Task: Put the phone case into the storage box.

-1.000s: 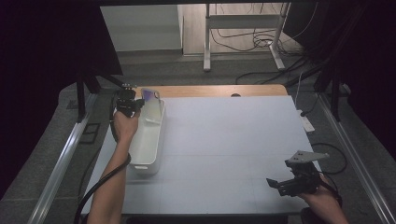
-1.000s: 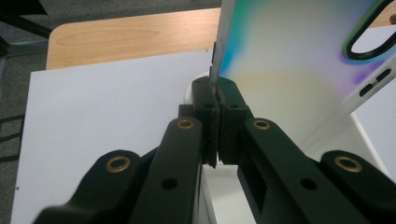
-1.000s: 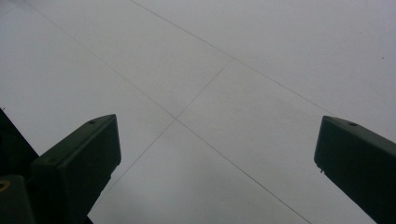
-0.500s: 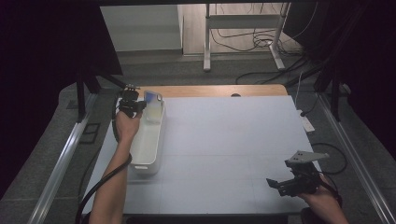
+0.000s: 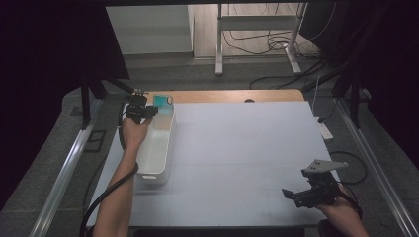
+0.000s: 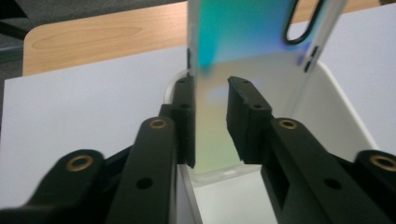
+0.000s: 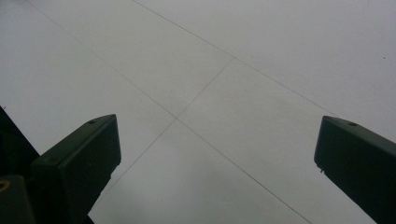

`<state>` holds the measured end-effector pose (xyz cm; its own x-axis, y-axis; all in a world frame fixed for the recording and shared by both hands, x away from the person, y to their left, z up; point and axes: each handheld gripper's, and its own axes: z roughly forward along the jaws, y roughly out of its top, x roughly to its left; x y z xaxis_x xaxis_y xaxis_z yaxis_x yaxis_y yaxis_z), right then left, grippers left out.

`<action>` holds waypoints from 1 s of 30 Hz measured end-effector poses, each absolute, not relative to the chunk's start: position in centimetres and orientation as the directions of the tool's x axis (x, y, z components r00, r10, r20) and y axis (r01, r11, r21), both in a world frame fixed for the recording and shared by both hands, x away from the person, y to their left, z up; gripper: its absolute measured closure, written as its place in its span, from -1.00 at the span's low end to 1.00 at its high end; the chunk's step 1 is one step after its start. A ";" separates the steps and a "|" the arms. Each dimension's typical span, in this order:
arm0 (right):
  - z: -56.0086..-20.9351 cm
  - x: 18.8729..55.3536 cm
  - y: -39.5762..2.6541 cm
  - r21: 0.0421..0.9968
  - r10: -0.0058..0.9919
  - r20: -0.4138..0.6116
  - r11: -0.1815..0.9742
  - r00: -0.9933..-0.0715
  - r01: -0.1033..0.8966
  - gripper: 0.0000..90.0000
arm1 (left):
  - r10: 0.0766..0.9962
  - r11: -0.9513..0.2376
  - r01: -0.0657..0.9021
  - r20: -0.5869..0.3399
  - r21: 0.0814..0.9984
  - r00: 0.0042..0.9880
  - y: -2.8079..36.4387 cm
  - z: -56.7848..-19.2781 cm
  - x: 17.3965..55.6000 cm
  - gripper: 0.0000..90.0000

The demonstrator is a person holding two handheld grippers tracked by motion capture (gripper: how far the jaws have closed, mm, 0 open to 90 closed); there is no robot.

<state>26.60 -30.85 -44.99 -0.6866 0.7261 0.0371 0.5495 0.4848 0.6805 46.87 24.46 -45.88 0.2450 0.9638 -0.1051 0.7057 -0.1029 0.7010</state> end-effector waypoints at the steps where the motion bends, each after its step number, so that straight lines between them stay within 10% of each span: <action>1: -45.0 26.6 -30.9 0.680 0.726 0.037 0.485 -0.687 0.549 -1.00 | 0.964 -0.103 0.706 -0.105 0.701 0.245 24.5 -45.9 46.9 0.51; 30: -45.0 26.6 -30.8 0.680 0.725 0.032 0.488 -0.688 0.547 -1.00 | 0.909 -0.096 0.664 -0.207 0.742 0.363 24.4 -44.1 44.5 -0.55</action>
